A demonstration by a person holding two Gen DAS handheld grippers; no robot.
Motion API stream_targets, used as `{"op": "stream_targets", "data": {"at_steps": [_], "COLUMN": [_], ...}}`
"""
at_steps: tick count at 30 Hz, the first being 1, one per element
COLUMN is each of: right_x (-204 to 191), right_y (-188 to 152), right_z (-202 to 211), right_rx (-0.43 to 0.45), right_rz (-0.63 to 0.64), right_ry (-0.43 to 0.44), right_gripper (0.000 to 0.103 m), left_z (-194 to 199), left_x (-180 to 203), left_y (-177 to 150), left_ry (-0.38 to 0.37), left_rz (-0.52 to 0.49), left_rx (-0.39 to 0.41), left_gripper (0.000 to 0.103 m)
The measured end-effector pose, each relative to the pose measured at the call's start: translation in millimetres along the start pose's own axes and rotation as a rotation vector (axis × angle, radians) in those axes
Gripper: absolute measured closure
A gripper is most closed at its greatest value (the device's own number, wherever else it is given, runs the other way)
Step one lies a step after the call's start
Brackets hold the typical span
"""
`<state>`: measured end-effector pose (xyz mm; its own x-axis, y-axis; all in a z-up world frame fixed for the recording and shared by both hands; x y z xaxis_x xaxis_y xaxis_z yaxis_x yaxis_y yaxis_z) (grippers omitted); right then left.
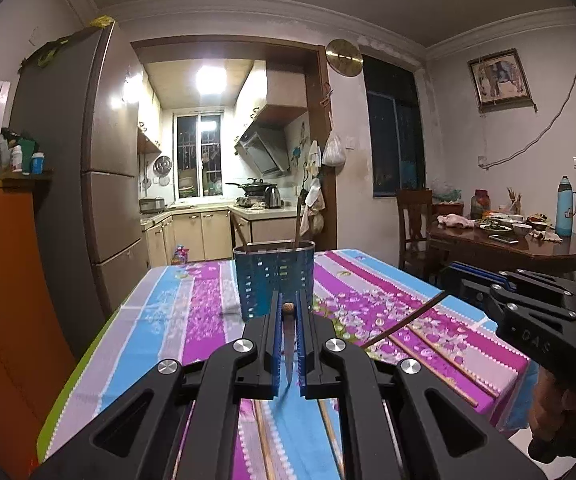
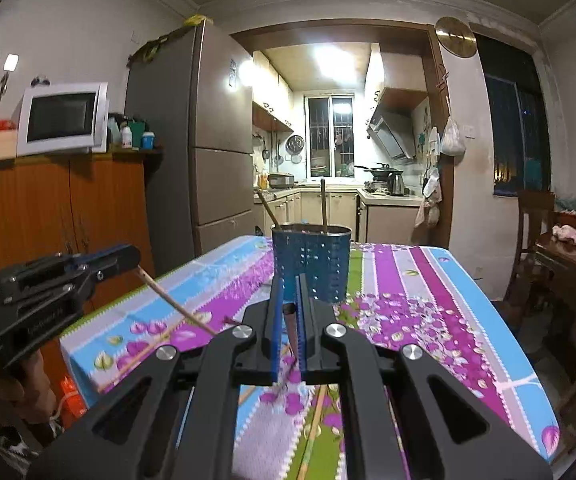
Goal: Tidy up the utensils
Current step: 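Lift both chopsticks and carry them over the blue holder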
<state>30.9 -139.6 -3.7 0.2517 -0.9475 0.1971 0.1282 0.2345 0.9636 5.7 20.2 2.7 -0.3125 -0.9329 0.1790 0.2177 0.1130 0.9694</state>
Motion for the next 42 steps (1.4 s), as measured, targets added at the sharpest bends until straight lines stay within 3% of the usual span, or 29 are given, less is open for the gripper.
{"op": "stream_targets", "data": {"at_steps": [23, 42], "right_x": [31, 41], "right_y": [47, 62], "right_z": [-30, -45], "right_rx": [0.065, 0.064], "right_rz": [-0.049, -0.068], "right_ry": [0.080, 0.126], "right_gripper": [0.098, 0.098], "left_z": [-38, -52], "left_x": [-16, -24], "left_y": [55, 63], "left_ry": [-0.087, -0.124], "left_rz": [0.046, 0.072], "left_rx": [-0.029, -0.053], "left_gripper": [0.095, 0.095]}}
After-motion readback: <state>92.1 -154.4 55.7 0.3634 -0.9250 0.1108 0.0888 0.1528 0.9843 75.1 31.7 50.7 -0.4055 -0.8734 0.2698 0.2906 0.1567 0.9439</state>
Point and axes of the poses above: each gripper's, at about its wrist camera, not at the fingertips, and z roughly against the way its jaws point, x to its right, y to its top, the point moved 1 cm from there along -z, roughly the way its jaws point, and after that the axes turned 14 degrees about z, right-handed, at the moved point
